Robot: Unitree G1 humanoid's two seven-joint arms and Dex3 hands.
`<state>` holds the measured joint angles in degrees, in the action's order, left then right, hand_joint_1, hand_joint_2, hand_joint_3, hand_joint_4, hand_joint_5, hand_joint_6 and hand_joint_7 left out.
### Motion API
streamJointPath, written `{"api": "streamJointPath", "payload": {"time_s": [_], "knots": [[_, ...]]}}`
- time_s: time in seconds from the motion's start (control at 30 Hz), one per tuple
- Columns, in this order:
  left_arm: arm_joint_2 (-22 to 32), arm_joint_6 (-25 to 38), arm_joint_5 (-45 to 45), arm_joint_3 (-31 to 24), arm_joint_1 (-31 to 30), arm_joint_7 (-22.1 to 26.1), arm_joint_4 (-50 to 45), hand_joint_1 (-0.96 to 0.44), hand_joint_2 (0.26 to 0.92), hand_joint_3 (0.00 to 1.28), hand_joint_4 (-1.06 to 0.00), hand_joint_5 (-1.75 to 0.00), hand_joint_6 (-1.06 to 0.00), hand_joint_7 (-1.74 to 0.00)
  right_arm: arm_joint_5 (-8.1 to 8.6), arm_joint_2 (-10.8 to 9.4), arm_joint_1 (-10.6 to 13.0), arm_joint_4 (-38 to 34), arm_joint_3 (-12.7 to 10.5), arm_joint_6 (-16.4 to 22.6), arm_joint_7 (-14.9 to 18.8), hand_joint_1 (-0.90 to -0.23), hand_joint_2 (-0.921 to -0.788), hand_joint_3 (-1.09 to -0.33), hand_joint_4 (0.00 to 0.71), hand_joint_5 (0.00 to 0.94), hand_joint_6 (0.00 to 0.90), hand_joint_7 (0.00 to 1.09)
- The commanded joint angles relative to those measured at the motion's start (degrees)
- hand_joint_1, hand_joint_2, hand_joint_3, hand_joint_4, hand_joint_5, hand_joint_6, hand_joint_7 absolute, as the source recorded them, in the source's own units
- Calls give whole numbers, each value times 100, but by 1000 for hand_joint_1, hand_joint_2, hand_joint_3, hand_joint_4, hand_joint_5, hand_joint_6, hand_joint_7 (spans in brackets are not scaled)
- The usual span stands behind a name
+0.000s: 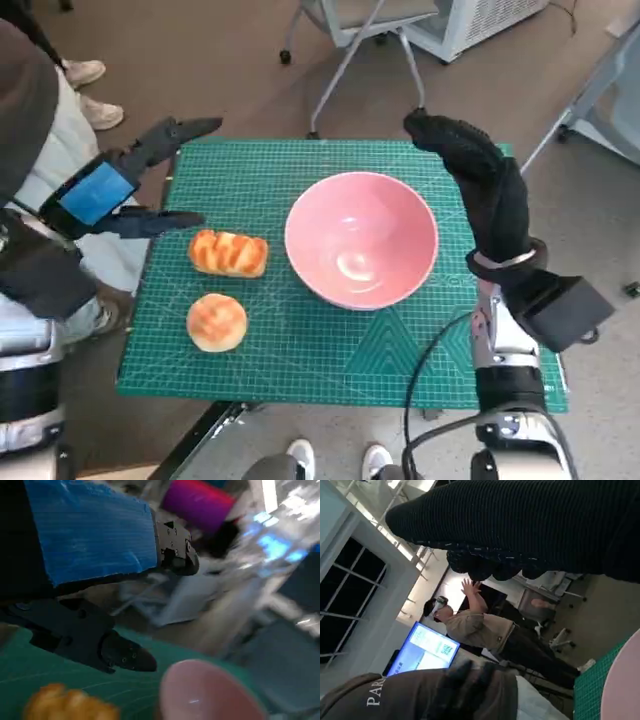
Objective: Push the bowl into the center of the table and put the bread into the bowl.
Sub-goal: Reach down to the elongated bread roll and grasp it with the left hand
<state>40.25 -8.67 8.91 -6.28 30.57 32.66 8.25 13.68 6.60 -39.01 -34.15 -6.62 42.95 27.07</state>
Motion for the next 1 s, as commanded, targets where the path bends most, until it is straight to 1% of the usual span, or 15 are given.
{"api": "streamJointPath", "payload": {"time_s": [0.03, 0.23, 0.37, 0.5, 0.63, 0.77, 1.0], "knots": [[145, 701, 317, 327, -49, 140, -359, -77, 774, 1, -274, -1, -327, -82, 20, 7, 58, -106, -4, -53, 17, -694, -921, -802, 160, 0, 13, 551], [184, 1348, 684, 728, 45, 294, -416, 48, 764, 1, -202, -1, -311, -31, 9, -23, 57, -120, 14, -36, 14, -693, -921, -801, 160, 0, 9, 558], [185, 1750, 912, 967, 105, 376, -439, 149, 768, 4, -169, 0, -273, -8, 14, -33, 56, -143, 18, -28, 26, -696, -921, -800, 161, 1, 8, 562], [141, 2169, 1085, 1162, 169, 453, -506, 199, 773, 6, -149, 0, -239, -2, 25, -26, 66, -140, 19, -32, 42, -700, -921, -799, 161, 1, 6, 566], [71, 2254, 1112, 1274, 207, 425, -395, 210, 773, 6, -135, 0, -219, 0, 46, -9, 73, -141, 13, -46, 68, -701, -921, -799, 161, 1, 5, 568], [1, 2141, 1256, 1468, 253, 306, -215, 198, 770, 5, -124, 0, -208, 0, 79, 11, 77, -154, -3, -59, 99, -700, -921, -800, 161, 0, 3, 571], [-151, 1881, 1522, 1797, 415, 66, 270, 81, 758, 0, -131, -3, -216, -4, 125, 28, 115, -99, -12, -87, 143, -695, -921, -801, 161, 0, 1, 576]]}}
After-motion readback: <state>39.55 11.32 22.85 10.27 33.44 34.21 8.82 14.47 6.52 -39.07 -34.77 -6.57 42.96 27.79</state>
